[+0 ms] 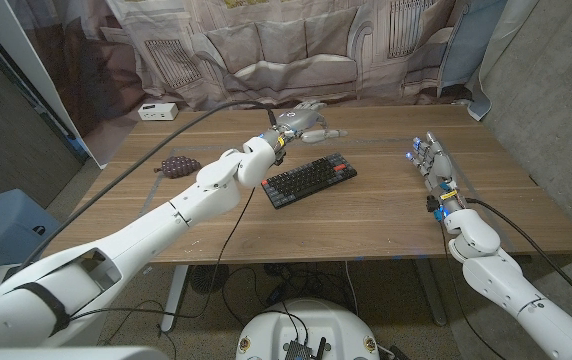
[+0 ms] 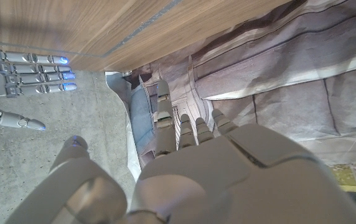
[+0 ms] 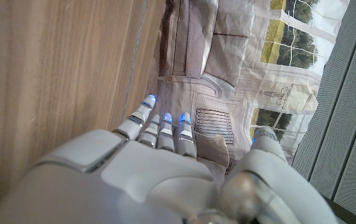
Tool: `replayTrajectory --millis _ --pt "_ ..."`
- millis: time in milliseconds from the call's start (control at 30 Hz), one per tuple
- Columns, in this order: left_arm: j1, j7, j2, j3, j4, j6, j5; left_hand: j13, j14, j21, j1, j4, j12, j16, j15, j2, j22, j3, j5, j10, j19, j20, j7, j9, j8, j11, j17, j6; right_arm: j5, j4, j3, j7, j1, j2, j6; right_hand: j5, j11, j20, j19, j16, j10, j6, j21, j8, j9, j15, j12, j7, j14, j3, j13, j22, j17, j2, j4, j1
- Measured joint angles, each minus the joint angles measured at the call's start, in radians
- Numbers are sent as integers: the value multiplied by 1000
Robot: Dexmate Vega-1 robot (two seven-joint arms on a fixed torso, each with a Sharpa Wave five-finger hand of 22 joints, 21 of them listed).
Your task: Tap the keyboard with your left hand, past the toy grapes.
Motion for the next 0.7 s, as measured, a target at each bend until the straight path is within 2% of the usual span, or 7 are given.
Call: replayTrajectory --millis 433,700 --pt "-68 -138 -20 41 13 45 7 0 0 0 -11 2 3 5 0 0 5 -6 0 -4 -2 27 4 0 -7 4 0 4 3 -4 6 -2 -9 1 3 0 0 0 0 0 0 3 -7 0 0 0 0 4 0 0 0 0 0 0 0 0" --pt "-117 -203 -36 72 29 68 14 0 4 -7 -14 3 5 5 -4 -4 5 -11 0 -4 -3 32 7 0 -7 4 0 7 4 -8 10 -8 -15 1 5 0 0 0 0 0 0 3 -7 0 0 0 0 4 0 0 0 0 0 5 0 -5"
